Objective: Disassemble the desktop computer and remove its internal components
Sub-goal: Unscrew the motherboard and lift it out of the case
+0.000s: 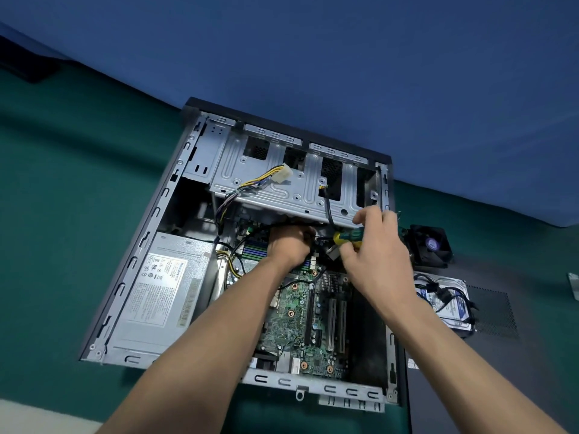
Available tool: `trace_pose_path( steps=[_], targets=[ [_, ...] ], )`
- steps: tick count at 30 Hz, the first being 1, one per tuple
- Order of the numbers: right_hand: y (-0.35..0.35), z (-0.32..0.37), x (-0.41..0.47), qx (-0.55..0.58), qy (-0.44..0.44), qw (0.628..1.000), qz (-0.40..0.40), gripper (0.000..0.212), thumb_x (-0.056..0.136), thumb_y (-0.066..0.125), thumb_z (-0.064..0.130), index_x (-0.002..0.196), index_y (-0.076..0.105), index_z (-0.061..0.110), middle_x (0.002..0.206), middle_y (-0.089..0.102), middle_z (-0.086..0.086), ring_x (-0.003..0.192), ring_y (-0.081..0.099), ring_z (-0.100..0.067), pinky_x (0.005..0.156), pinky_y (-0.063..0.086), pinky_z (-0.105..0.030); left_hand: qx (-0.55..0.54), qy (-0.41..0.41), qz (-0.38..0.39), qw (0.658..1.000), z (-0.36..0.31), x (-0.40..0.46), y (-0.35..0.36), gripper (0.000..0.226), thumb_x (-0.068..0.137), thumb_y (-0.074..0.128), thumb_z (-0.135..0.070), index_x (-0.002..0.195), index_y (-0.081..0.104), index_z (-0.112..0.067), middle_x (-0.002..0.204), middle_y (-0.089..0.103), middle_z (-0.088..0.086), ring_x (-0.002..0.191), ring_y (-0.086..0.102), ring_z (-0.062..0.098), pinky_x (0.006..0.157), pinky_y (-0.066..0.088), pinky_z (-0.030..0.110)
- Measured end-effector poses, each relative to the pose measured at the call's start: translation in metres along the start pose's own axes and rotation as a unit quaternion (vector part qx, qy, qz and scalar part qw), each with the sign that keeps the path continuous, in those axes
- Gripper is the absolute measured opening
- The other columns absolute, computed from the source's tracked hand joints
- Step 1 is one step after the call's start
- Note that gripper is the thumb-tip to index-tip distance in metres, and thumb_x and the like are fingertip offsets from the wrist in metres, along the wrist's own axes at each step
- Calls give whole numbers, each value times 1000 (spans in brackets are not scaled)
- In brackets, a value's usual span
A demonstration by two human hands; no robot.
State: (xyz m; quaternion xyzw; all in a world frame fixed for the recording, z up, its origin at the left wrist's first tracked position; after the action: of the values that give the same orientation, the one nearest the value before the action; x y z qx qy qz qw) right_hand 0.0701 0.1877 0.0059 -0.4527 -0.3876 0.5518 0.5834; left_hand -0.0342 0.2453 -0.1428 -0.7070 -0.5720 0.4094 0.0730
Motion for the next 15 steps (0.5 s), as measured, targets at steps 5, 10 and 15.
trace_pose_path(
  steps=[5,10,15],
  targets=[
    [-4,3,3,-12,-58,998,15,19,90,53,15,105,41,16,104,38,-1,79,48,-26,65,31,-32,15,3,-1,1000,-1,0,-1,19,86,57,-14,66,55,-15,71,58,5,53,49,14,52,43,22],
    [-5,3,2,-23,-60,998,17,23,95,49,29,112,43,16,106,41,1,79,47,-24,66,31,-32,29,0,0,1000,-2,0,-2,16,87,56,-16,70,56,-15,74,59,7,60,53,20,55,43,23],
    [-8,2,4,-69,-114,990,39,28,86,53,7,112,42,13,112,38,-6,86,46,-25,68,32,-30,32,3,19,999,-3,1,-1,12,87,54,-12,76,59,-11,82,63,12,69,61,25,58,48,26]
  ],
)
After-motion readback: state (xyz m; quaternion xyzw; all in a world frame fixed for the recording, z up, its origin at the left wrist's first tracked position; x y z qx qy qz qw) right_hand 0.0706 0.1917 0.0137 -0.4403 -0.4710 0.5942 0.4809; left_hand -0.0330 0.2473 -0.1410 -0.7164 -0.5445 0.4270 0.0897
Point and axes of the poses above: each hand's wrist, its own x-axis towards the middle knuckle, its own y-axis out of the palm, z = x × y, the point moved 1 cm from there along x, towards the middle knuckle
